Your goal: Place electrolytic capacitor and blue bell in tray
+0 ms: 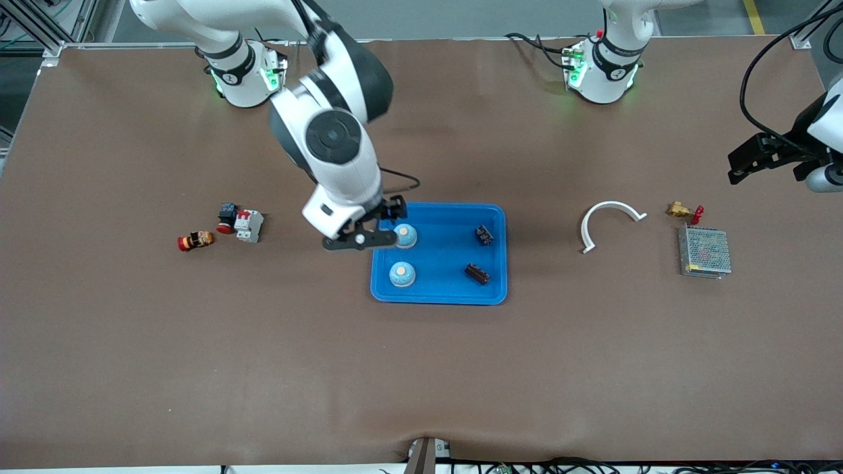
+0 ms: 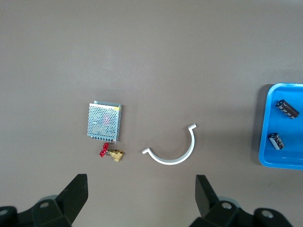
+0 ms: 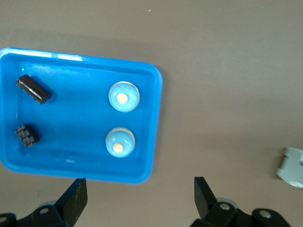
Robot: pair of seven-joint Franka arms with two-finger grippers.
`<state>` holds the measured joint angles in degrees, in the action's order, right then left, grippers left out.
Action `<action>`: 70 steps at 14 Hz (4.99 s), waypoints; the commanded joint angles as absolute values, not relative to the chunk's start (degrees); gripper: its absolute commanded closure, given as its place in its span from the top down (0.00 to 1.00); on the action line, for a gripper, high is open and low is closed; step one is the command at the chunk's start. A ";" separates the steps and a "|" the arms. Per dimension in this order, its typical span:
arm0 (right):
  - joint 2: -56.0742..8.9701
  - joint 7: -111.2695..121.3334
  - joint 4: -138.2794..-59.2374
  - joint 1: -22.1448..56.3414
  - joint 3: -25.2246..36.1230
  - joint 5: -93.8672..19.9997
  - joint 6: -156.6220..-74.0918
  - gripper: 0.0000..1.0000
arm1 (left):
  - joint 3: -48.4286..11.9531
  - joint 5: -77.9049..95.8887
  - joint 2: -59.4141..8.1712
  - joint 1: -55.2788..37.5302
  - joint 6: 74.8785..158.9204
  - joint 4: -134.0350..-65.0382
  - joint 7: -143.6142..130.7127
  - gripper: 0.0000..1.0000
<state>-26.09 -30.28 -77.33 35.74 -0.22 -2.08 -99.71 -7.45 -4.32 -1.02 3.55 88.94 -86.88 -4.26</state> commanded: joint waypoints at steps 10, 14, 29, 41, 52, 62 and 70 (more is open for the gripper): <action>2.09 -12.59 -97.72 23.05 -0.62 -1.76 -90.44 1.00 | -7.29 -3.87 -1.93 3.34 88.86 -85.17 -3.43 1.00; 7.02 -5.02 -102.47 15.14 -0.53 -1.76 -90.44 1.00 | -7.29 -3.96 -1.93 3.34 88.86 -84.90 -3.43 1.00; 7.29 6.07 -101.43 0.18 -0.53 -0.79 -89.65 1.00 | -7.47 -3.96 -2.02 3.25 88.86 -84.90 -3.43 1.00; 6.33 5.89 -96.24 -0.97 -0.53 -0.62 -87.27 1.00 | -7.47 -3.96 -2.02 3.34 88.86 -84.90 -3.43 1.00; 6.15 5.80 -96.15 -0.70 -0.62 -0.53 -87.28 1.00 | -7.47 -3.96 -2.11 3.34 88.86 -84.81 -3.43 1.00; 6.06 5.80 -96.06 -0.70 -0.62 -0.53 -87.54 1.00 | -7.47 -3.87 -2.11 3.34 89.12 -84.81 -3.43 1.00; 6.06 5.71 -96.06 -0.70 -0.62 -0.53 -87.54 1.00 | -8.00 -3.25 -2.11 3.43 89.12 -84.99 -4.39 1.00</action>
